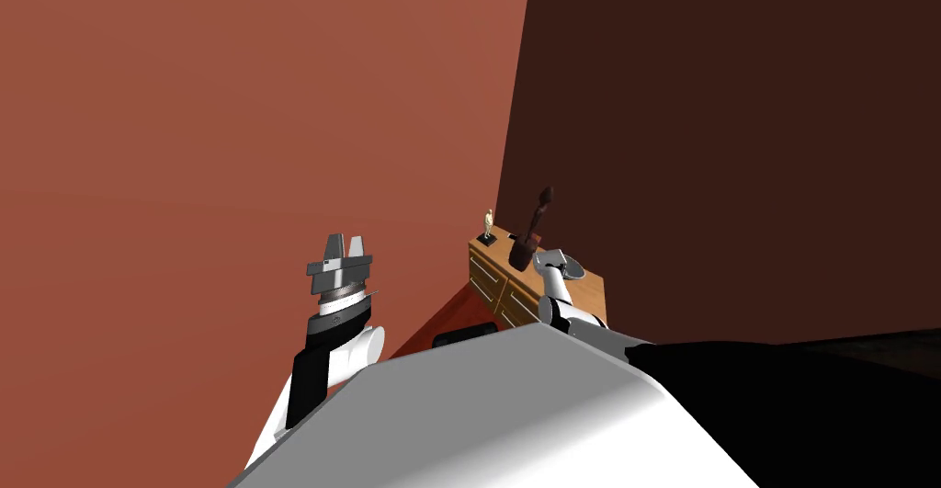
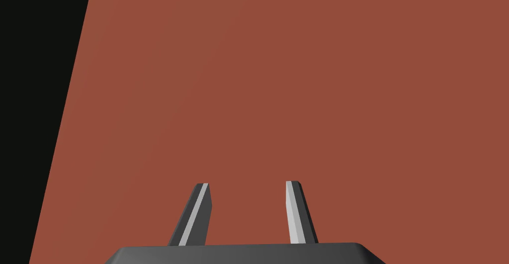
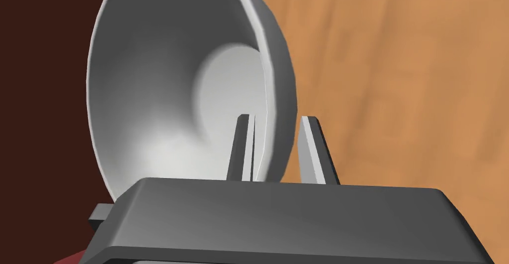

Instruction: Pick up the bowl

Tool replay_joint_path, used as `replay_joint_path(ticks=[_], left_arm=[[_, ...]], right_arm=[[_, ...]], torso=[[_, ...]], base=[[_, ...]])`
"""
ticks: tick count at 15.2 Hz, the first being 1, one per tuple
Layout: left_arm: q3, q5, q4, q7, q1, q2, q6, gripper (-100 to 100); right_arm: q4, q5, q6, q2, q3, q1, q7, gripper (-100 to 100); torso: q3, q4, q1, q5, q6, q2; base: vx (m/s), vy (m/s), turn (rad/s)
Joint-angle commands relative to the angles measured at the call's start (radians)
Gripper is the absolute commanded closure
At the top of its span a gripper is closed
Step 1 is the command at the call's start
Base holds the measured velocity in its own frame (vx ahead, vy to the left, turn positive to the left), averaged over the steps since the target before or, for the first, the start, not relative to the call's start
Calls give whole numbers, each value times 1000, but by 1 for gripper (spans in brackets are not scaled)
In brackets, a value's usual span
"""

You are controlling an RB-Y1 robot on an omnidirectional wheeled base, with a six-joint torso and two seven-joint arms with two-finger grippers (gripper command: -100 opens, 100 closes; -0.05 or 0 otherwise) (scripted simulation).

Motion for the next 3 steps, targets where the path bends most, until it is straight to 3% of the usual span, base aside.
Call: replay_joint_path(ticks=[1,3], left_arm=[[0,0,0,0,0,0,0,0],[0,0,0,0,0,0,0,0]], right_arm=[[0,0,0,0,0,0,0,100],[-1,0,1,0,0,-1,-1,100]], torso=[[0,0,0,0,0,0],[0,0,1,0,0,1]], base=[[5,-8,2],[0,0,0]])
